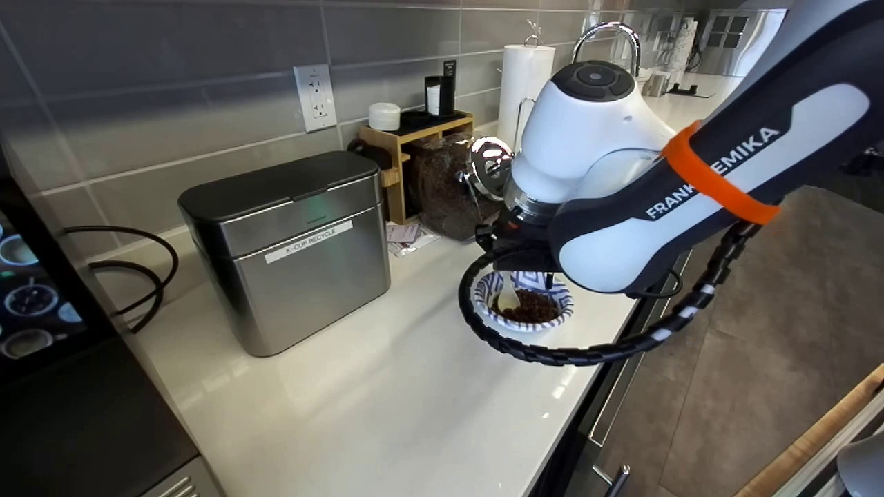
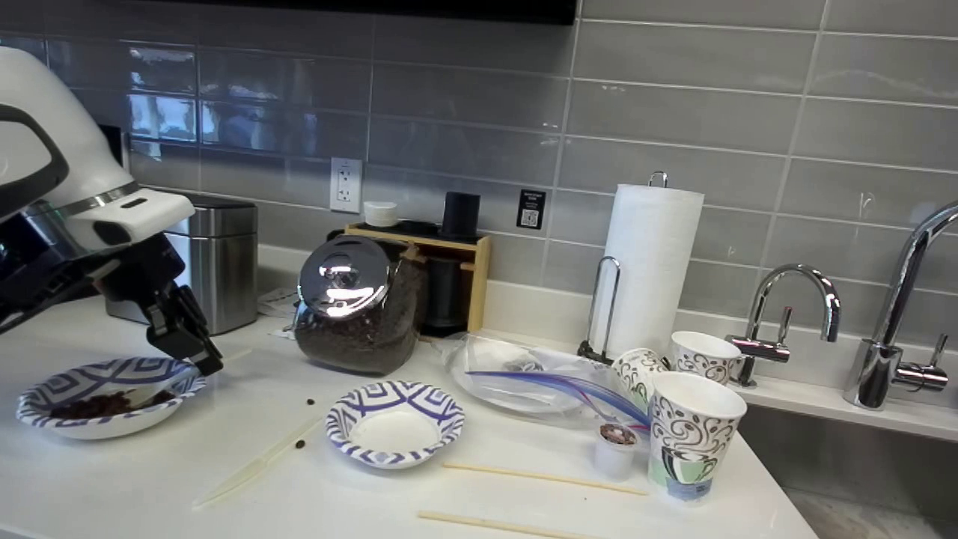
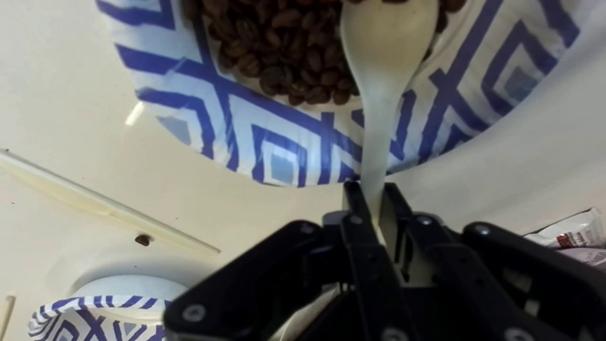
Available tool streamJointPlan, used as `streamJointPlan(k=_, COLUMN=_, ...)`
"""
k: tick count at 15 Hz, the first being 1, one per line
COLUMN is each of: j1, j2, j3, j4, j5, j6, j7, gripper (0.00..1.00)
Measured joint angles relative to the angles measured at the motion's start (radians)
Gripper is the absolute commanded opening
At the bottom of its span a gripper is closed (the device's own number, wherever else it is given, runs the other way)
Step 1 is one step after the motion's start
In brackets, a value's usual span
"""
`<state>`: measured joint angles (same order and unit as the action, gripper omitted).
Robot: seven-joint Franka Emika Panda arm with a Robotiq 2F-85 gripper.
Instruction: Use the plastic spoon to put some of the contents of the plate on the left to the plate on the right
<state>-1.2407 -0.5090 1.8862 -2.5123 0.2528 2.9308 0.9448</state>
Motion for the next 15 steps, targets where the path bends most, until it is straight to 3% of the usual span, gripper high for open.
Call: streamJointPlan(k=15, j1=-0.005, j2=0.032, j3=-0.037, j4=0.0, j5=0.05, j6=-0.052, j7=-0.023, gripper=0.03)
